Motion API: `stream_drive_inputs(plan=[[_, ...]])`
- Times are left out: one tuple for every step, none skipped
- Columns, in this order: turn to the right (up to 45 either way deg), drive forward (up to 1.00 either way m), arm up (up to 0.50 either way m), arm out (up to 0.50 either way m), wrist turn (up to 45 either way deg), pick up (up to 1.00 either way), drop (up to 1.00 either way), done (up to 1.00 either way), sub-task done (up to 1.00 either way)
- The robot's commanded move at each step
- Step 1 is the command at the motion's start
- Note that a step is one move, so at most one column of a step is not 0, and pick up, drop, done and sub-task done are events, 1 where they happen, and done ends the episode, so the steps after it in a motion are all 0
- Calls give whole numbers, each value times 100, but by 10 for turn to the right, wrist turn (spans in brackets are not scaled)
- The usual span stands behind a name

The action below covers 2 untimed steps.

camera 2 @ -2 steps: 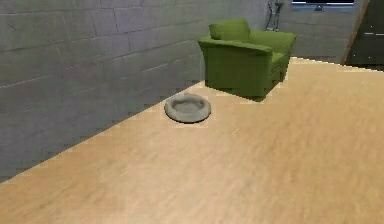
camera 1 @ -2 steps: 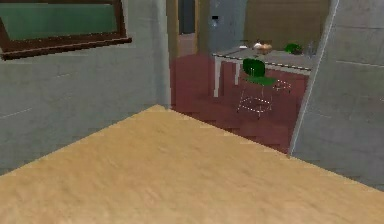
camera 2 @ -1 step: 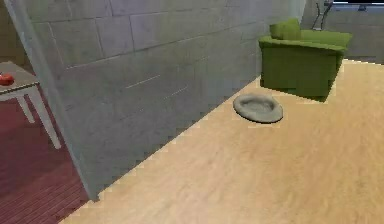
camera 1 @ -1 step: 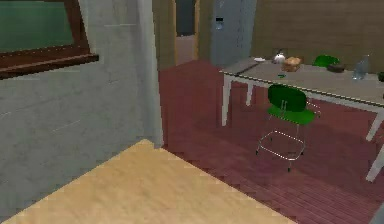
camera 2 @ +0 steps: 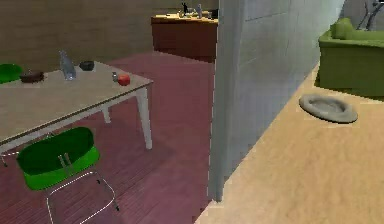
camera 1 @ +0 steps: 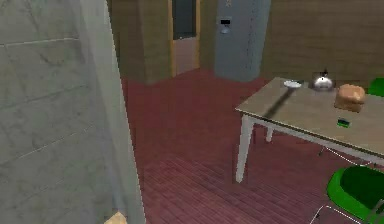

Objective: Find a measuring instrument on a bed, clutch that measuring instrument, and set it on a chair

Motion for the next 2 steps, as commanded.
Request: stream_drive_inputs(plan=[[0,100,0,0,0,0,0,0,0],[0,100,0,0,0,0,0,0,0]])
